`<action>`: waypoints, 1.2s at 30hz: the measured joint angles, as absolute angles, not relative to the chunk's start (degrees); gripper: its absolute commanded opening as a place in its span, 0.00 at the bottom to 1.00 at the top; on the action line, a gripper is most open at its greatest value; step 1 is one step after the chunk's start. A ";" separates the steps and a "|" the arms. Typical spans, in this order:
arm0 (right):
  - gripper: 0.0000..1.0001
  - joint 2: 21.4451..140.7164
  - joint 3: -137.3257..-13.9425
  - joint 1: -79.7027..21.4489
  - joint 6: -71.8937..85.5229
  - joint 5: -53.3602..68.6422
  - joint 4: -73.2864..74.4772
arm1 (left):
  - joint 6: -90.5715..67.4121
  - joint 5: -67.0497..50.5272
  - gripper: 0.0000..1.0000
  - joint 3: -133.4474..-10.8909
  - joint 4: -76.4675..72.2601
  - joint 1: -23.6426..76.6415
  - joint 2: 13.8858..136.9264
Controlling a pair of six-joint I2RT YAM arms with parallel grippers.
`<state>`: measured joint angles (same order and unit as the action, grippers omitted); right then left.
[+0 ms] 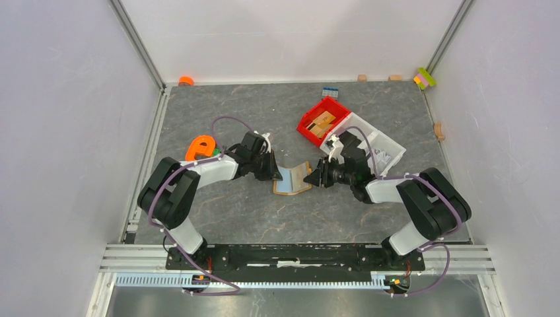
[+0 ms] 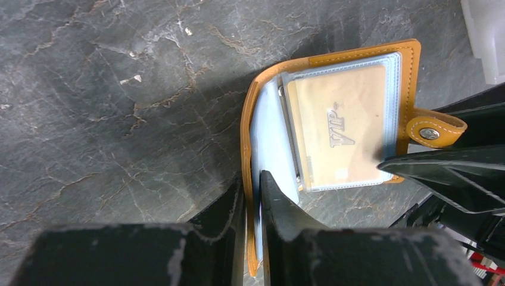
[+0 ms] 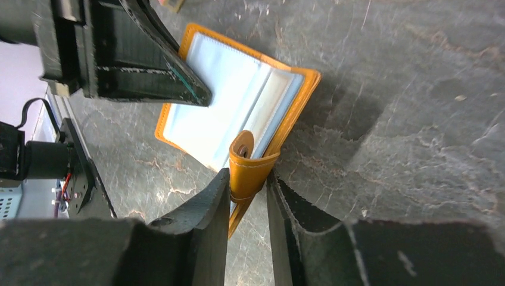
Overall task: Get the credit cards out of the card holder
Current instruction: Pick up the card holder from the center of the board.
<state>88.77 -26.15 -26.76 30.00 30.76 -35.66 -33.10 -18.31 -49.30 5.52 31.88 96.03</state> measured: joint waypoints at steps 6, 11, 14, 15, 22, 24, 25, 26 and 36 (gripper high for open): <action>0.22 90.39 -26.63 -27.62 30.22 31.59 -34.70 | -33.10 -18.79 0.16 -49.71 5.63 31.92 96.07; 0.21 90.39 -26.79 -27.64 30.87 32.67 -35.97 | -33.10 -19.16 0.15 -49.78 5.67 31.92 96.09; 0.21 90.39 -26.76 -27.77 31.68 33.85 -37.45 | -33.10 -19.51 0.14 -49.93 5.65 31.92 96.55; 0.21 90.39 -26.76 -27.81 31.90 34.22 -37.95 | -33.10 -19.59 0.14 -50.04 5.63 31.92 96.84; 0.20 90.96 -26.74 -28.49 33.65 36.51 -41.63 | -33.10 -19.79 0.13 -50.11 5.67 31.97 97.17; 0.20 91.15 -26.76 -28.62 33.82 36.75 -42.11 | -33.10 -19.84 0.13 -50.11 5.67 31.97 97.17; 0.20 91.20 -26.76 -28.73 33.82 36.88 -42.24 | -33.10 -19.86 0.13 -50.11 5.67 31.97 97.17; 0.20 91.22 -26.76 -28.84 33.80 36.91 -42.28 | -33.10 -19.90 0.13 -50.11 5.67 31.97 97.17; 0.19 91.24 -27.31 -29.30 32.45 35.77 -40.03 | -33.10 -20.08 0.13 -50.11 5.72 31.97 97.17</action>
<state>91.24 -27.31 -29.30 32.45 35.77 -40.03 -33.10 -20.08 -50.11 5.72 31.97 97.17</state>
